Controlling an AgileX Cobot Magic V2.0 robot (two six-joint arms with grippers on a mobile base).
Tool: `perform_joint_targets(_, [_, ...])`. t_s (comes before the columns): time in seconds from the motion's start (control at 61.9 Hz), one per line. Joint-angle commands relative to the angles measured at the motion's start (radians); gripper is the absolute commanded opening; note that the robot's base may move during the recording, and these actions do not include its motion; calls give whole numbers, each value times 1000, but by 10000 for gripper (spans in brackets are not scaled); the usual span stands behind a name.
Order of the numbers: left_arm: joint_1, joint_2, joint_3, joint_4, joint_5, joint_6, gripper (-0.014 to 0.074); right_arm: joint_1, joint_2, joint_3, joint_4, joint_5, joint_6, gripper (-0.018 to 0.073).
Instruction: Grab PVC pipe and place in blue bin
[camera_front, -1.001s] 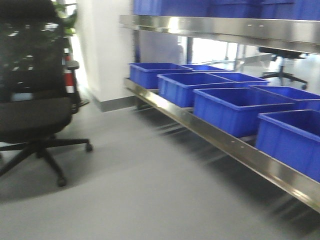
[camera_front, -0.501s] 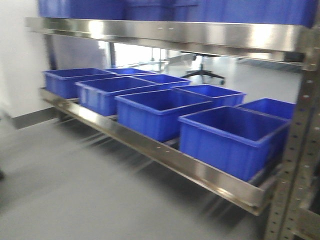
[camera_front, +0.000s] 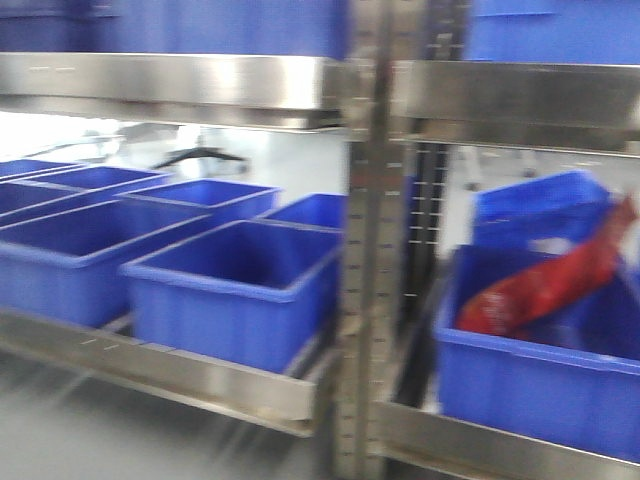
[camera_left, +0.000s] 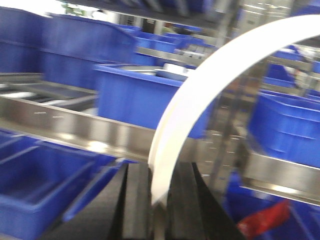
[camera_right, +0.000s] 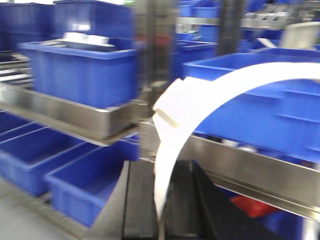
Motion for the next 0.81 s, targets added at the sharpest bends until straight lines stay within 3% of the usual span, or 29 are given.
perform_joint_targets(0.0, [-5,-4,0,0,-28,-1,-111,-1,-5,0,-12,-24,-5,-158])
perform_joint_targets(0.791, [-5,-4,0,0,-28,-1,-111,-1,-5,0,-12,-24,-5,-158])
